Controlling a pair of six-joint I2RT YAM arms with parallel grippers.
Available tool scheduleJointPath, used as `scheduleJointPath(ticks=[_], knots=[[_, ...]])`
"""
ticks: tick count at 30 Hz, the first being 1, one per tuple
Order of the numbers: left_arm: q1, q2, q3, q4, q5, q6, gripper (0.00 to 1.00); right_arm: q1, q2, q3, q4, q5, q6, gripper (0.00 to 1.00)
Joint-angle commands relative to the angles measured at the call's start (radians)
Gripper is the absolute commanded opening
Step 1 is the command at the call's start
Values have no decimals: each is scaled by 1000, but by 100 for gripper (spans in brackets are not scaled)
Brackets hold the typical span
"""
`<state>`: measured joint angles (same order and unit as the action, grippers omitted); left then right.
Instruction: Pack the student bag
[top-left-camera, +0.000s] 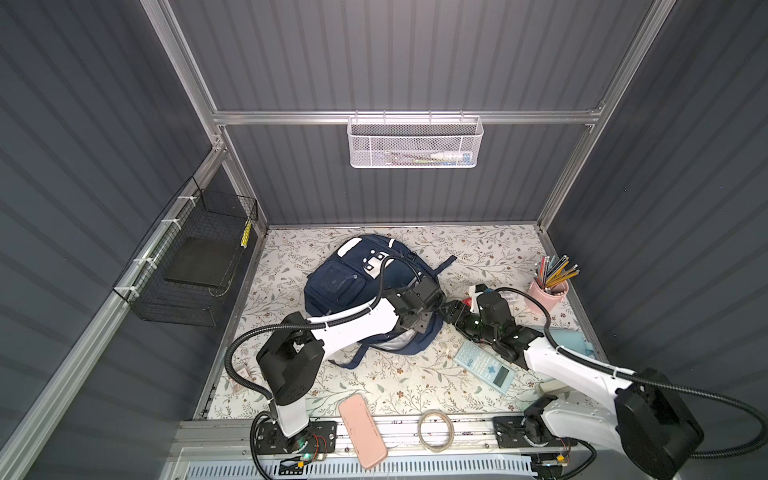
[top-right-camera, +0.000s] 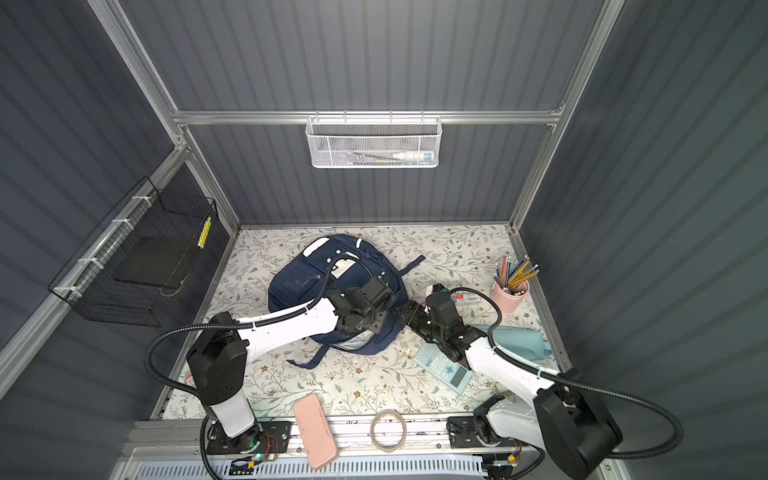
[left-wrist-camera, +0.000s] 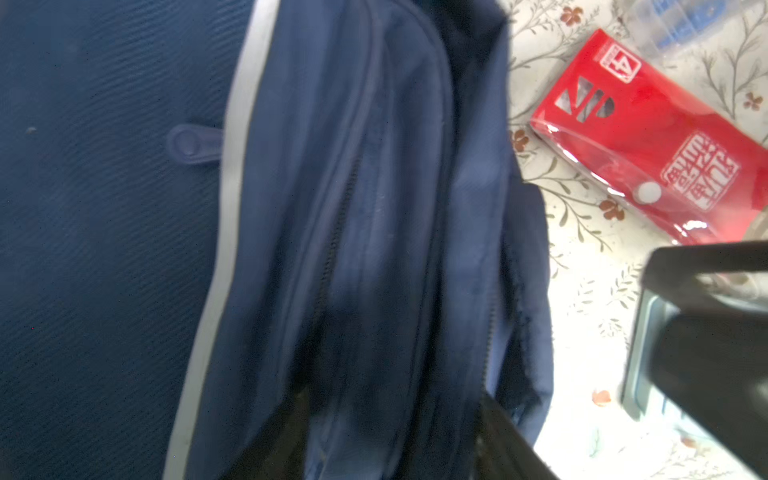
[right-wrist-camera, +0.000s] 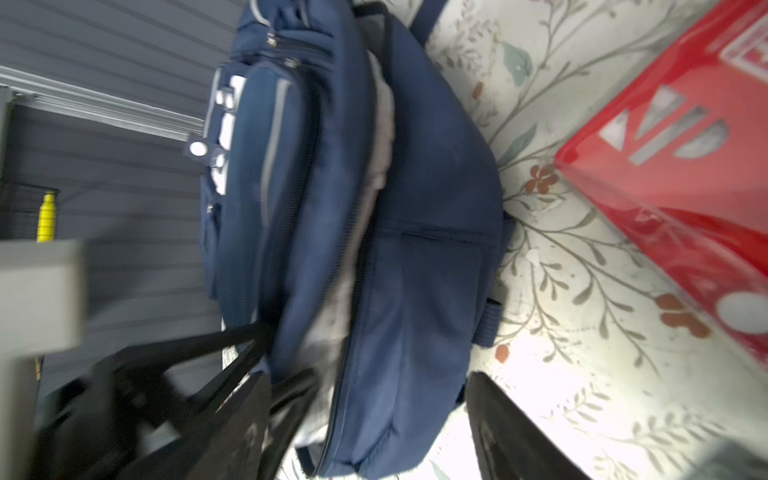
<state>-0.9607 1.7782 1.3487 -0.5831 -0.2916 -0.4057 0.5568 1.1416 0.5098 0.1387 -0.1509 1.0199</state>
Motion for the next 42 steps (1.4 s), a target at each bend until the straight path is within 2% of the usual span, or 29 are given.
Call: scheduleJointPath(ticks=[1,2,3,5,8,11,13,15,16,19,22,28,31,32,34,36,37,42], knots=[[40,-71,18,32,19,-30,84,42,-90,-3,-114,69,-64,76],[59,-101,18,36,54,-39,96,61,-107,8,-140,86,-83,77],[83,-130,15,38,104,-45,100,77,-118,24,-170,100,-99,78],[123,-188,16,23,161,-45,100,104,-115,58,-221,103,-122,80],[162,-302,-14,2,163,-61,100,143,-85,98,-247,71,-126,83],[214,-407,-80,0,195,-100,100,219,-56,136,-235,101,-122,84],[255,-454,-146,-6,201,-131,95,266,-29,165,-214,123,-112,85],[330,-502,-233,4,243,-166,88,297,58,202,-197,121,-85,85],[392,-537,-301,41,299,-189,85,311,102,226,-200,123,-70,85],[544,-620,-464,159,444,-241,85,352,207,281,-199,160,-50,84],[608,-625,-514,155,475,-247,86,350,286,290,-160,161,-33,84],[765,-676,-690,285,535,-343,84,288,367,243,-94,143,-14,81],[798,-683,-738,322,536,-370,83,231,386,217,-76,127,-29,76],[811,-674,-741,323,558,-366,83,212,389,205,-58,117,-33,72],[838,-669,-735,307,584,-336,83,173,394,191,-22,93,-46,58],[891,-682,-707,255,573,-287,84,139,407,201,-27,85,-80,37],[915,-691,-697,240,573,-274,83,119,414,215,-42,79,-98,33],[942,-647,-753,342,693,-340,83,43,454,296,-95,65,-171,34]])
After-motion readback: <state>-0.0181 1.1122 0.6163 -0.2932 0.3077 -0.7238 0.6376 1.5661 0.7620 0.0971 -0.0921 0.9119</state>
